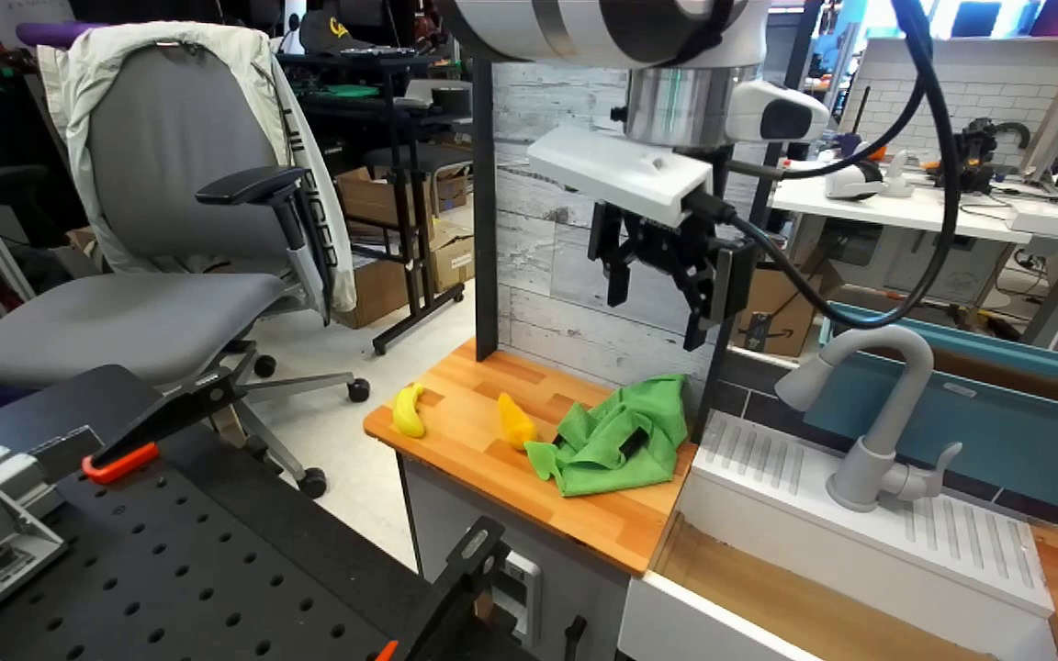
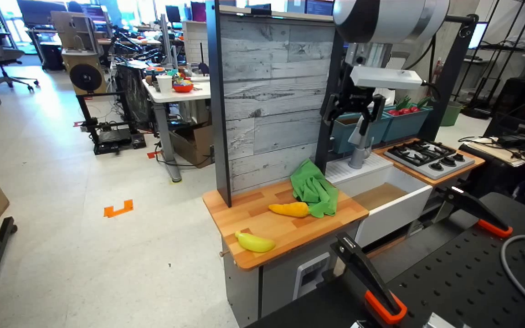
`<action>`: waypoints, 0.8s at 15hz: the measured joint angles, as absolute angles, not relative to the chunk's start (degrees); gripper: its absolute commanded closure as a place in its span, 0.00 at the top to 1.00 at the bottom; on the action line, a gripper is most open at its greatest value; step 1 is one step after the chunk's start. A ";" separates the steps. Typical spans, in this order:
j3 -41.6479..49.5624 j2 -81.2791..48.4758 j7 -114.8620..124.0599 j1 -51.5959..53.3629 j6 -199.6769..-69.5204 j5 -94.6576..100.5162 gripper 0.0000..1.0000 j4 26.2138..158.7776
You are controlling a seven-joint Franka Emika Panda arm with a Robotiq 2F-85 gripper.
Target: Move the green cloth very slightly to the left.
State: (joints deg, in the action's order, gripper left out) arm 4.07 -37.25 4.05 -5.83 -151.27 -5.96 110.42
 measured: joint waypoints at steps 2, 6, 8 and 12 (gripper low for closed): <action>4.86 -39.42 4.06 -5.82 -151.27 -5.91 1.00 108.97; 6.17 -44.27 4.05 -5.86 -151.27 -5.79 1.00 105.16; 6.49 -46.96 4.05 -5.85 -151.27 -5.65 1.00 103.17; 7.29 -52.53 4.11 -5.79 -151.27 -4.65 1.00 98.95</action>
State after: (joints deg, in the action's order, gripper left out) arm 7.29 -52.53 4.11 -5.79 -151.27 -4.65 98.95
